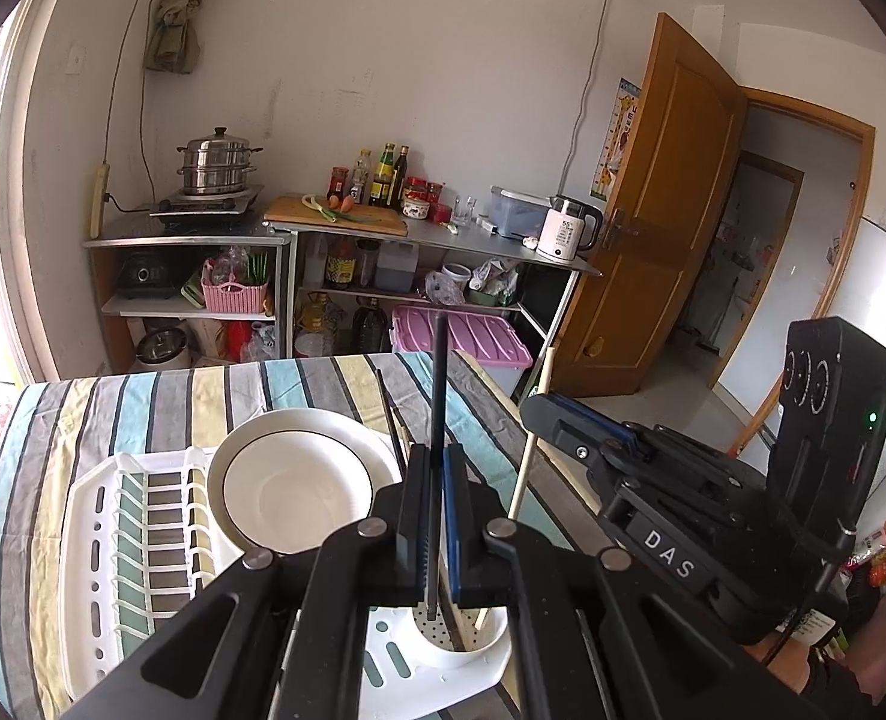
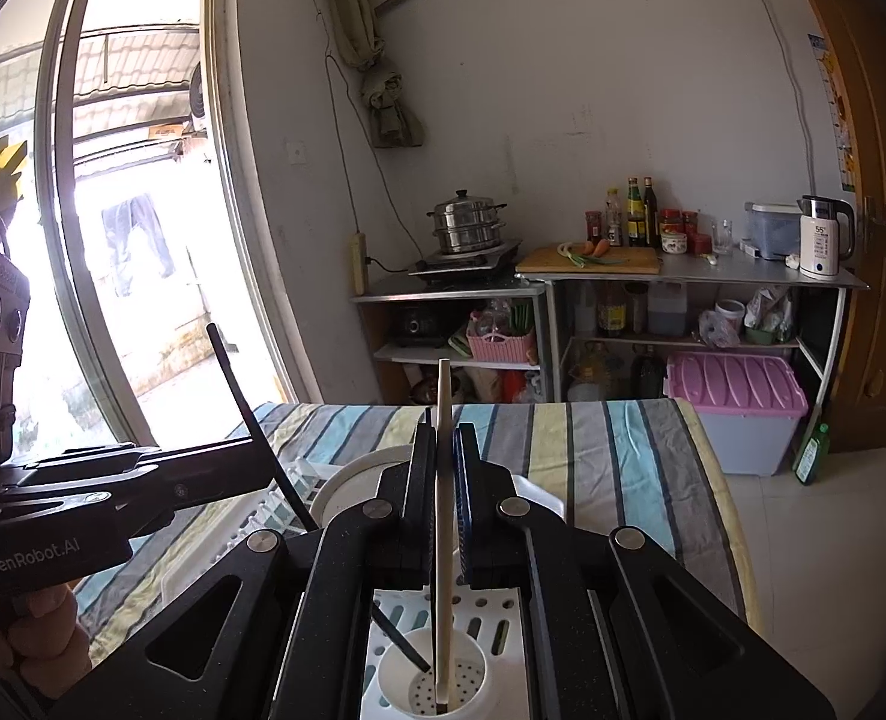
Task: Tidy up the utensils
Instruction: 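Drop both chopsticks into the white cup by opening both tools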
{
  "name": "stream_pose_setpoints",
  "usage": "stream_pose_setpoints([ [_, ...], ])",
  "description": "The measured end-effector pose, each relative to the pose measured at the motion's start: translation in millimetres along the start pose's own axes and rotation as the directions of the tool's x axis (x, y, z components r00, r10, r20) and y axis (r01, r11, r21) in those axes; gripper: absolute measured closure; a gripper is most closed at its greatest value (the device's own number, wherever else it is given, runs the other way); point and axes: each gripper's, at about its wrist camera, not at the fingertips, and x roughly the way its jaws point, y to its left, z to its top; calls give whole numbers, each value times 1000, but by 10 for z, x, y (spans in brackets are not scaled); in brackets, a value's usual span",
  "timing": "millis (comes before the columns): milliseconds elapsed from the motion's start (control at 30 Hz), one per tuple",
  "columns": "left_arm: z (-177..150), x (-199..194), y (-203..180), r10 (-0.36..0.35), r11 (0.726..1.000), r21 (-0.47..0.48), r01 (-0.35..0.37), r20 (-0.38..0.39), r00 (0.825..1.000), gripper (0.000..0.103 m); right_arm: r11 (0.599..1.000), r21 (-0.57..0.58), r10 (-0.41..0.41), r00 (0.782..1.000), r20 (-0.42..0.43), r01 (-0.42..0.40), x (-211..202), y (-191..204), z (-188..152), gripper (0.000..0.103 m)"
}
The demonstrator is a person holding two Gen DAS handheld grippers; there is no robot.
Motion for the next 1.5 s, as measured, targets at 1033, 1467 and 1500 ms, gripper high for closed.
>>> stream_pose_setpoints([
  [1033,-400,-26,112,93,995,43,-91,-40,995,98,1000,10,-6,997,-78,7,-111,-86,-363,85],
  [1467,-1417,-985,-6,160,983,94,-159,-7,987,98,1000,8,10,1000,-28,-9,-1127,216,-862,85],
  [1500,-1513,-1042,-29,169,981,97,-168,-9,986,98,1000,8,15,1000,-27,-15,-1190,244,-915,85],
])
